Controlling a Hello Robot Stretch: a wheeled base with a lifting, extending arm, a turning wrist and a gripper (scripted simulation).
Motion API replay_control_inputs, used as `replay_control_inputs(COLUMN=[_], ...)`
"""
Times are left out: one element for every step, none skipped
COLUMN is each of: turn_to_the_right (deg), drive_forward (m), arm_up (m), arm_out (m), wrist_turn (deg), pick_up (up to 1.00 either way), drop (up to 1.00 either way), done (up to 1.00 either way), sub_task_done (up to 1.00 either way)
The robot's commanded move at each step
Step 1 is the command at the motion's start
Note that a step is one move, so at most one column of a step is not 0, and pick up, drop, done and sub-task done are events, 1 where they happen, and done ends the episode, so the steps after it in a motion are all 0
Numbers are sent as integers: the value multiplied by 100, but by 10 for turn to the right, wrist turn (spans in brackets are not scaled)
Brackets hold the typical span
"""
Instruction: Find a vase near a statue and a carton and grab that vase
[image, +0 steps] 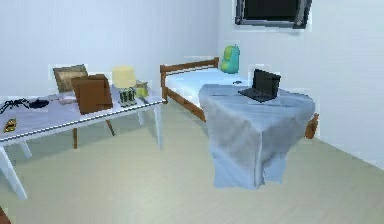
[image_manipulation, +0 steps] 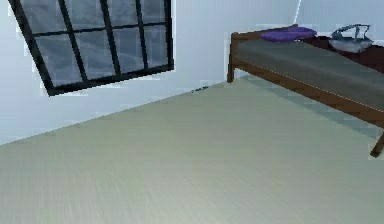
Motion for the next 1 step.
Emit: replay_control_inputs(turn_to_the_right=[-30], drive_forward=[0], arm_up=[0], arm_out=[0], wrist_turn=[0], pick_up=[0], drop=[0], done=[0], sub_task_done=[0])
